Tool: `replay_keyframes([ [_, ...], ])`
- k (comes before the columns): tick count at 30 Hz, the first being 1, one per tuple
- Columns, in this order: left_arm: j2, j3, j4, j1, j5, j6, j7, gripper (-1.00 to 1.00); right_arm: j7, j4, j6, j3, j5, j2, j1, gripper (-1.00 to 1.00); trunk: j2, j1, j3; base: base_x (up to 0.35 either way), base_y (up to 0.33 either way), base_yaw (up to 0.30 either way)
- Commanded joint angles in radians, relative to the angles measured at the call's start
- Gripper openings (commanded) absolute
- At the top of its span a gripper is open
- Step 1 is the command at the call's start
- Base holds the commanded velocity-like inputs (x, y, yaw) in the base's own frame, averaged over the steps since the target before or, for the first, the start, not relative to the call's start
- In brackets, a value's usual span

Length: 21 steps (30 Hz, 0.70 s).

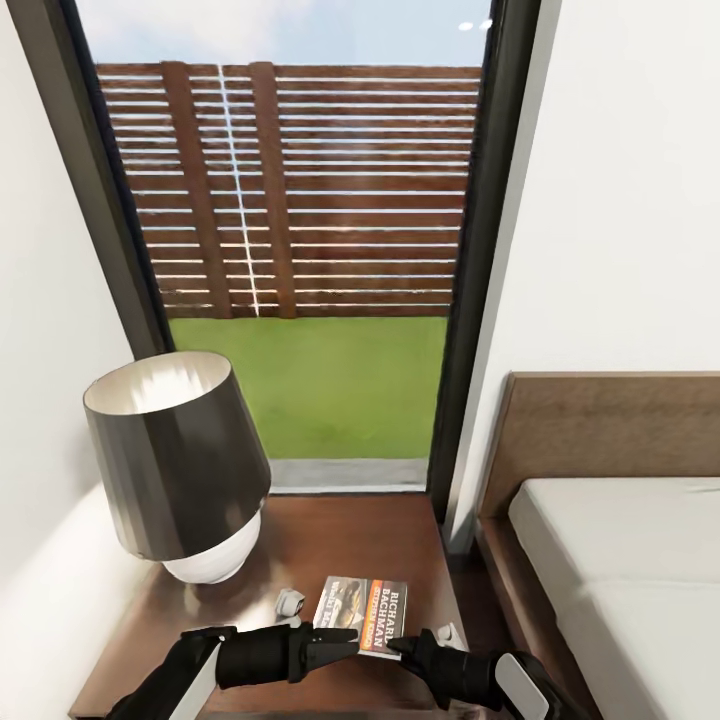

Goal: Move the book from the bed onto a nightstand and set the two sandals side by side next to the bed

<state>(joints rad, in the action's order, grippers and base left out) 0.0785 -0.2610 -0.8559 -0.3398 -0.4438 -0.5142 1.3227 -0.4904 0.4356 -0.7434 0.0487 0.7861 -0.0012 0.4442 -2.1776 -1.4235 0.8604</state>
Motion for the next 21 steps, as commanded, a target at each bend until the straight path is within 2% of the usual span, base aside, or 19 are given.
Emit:
replay_keyframes([
  [1,0.001,-0.004,0.0,-0.001,-0.009,-0.01,0.0,1.0,-0.002,0.0,-0.002,0.002,0.001,0.0,0.0,-1.0,0.0,0.0,0.001,0.13,0.0,0.0],
  [21,0.002,-0.003,0.0,-0.001,-0.009,-0.01,0.0,1.0,-0.002,0.0,-0.002,0.002,0.001,0.0,0.0,-1.0,0.0,0.0,0.001,0.061,0.0,0.0],
])
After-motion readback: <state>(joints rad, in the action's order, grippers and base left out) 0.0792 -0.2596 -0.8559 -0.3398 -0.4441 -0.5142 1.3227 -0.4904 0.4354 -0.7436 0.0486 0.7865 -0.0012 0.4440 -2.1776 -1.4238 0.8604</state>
